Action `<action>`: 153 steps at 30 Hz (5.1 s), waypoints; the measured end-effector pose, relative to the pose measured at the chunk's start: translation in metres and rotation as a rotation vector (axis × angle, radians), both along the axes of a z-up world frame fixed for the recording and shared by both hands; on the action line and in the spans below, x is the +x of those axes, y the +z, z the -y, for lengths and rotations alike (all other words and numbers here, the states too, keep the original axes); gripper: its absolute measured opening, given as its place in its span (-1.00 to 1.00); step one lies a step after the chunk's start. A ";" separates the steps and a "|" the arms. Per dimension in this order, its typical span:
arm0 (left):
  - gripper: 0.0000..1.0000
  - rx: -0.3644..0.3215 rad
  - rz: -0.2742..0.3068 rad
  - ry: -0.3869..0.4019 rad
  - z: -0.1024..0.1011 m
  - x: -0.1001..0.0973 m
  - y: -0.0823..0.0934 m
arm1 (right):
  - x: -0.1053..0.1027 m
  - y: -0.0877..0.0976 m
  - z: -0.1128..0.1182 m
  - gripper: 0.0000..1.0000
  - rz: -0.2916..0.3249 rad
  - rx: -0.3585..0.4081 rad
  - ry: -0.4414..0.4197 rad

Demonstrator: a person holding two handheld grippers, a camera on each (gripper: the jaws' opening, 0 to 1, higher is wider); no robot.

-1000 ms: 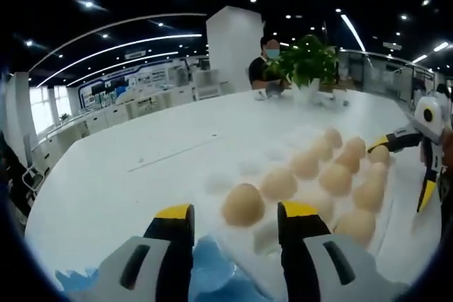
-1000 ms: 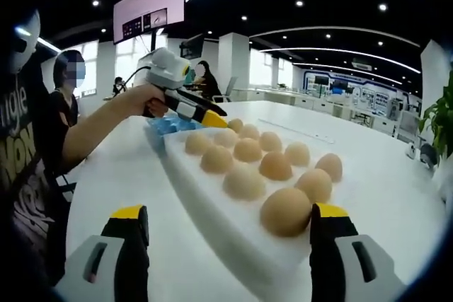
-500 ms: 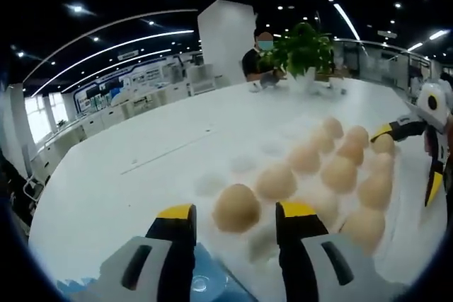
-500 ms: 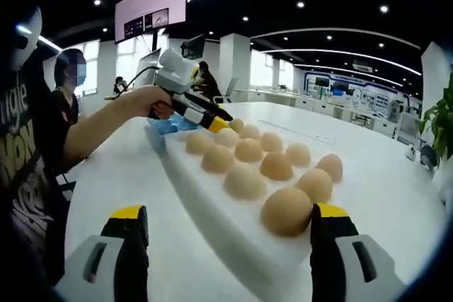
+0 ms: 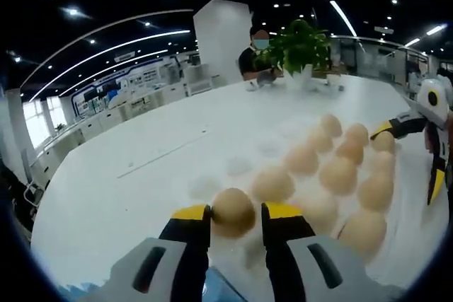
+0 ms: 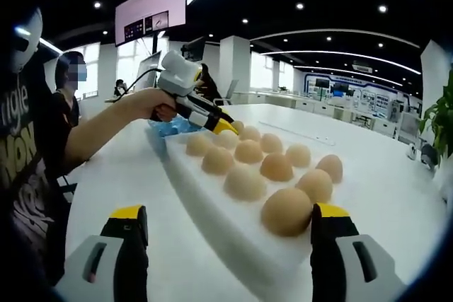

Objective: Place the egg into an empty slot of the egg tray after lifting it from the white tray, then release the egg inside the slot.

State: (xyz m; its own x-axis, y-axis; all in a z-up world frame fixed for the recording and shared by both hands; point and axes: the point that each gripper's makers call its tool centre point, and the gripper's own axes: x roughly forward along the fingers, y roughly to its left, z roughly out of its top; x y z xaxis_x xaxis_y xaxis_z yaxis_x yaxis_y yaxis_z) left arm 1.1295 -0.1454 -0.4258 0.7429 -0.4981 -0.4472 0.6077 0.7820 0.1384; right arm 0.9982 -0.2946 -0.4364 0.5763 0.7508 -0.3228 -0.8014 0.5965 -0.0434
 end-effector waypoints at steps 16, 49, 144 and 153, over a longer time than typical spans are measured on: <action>-0.51 0.018 0.004 -0.012 -0.003 0.000 0.000 | -0.001 -0.001 0.000 1.00 0.010 -0.017 0.004; -0.65 -0.084 0.034 0.002 -0.013 0.009 0.020 | -0.002 -0.003 0.001 1.00 0.029 -0.030 0.003; -0.50 -0.145 0.166 0.183 -0.069 0.001 0.041 | -0.001 -0.001 0.000 0.99 0.051 0.010 0.007; -0.50 -0.138 0.171 0.218 -0.086 0.001 0.040 | -0.001 -0.001 0.000 0.99 0.051 0.015 0.008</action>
State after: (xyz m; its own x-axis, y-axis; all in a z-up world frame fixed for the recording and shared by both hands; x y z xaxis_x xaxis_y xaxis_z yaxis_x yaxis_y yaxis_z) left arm 1.1301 -0.0598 -0.3854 0.8974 -0.3664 -0.2459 0.4008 0.9099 0.1071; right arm 0.9970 -0.2941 -0.4372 0.5860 0.7597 -0.2818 -0.8029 0.5912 -0.0757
